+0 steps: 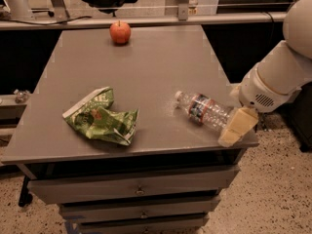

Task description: Pick water bottle

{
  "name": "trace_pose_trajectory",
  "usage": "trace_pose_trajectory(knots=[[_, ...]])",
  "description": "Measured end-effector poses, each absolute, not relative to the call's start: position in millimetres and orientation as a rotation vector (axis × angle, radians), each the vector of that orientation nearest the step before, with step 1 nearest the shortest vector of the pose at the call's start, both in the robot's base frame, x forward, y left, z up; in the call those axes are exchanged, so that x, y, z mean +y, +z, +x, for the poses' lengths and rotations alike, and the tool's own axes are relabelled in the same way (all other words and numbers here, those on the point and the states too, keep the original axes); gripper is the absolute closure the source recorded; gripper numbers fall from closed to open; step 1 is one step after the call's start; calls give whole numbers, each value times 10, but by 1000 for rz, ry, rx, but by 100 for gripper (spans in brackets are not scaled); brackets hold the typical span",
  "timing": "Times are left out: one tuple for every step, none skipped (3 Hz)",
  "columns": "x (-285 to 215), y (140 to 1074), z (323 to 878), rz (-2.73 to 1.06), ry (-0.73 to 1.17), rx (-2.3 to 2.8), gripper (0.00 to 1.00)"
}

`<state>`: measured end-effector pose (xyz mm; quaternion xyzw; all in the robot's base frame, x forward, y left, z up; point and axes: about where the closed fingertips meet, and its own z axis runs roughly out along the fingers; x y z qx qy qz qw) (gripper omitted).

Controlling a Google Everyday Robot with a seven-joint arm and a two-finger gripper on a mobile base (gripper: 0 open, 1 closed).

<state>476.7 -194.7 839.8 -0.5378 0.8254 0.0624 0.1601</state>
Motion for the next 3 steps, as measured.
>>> trace_pose_trajectory(knots=[[-1866, 8352, 4768, -1516, 210, 2370, 40], [-1812, 8349, 4774, -1497, 230, 2381, 64], [-1786, 8377, 4794, -1475, 248, 2386, 86]])
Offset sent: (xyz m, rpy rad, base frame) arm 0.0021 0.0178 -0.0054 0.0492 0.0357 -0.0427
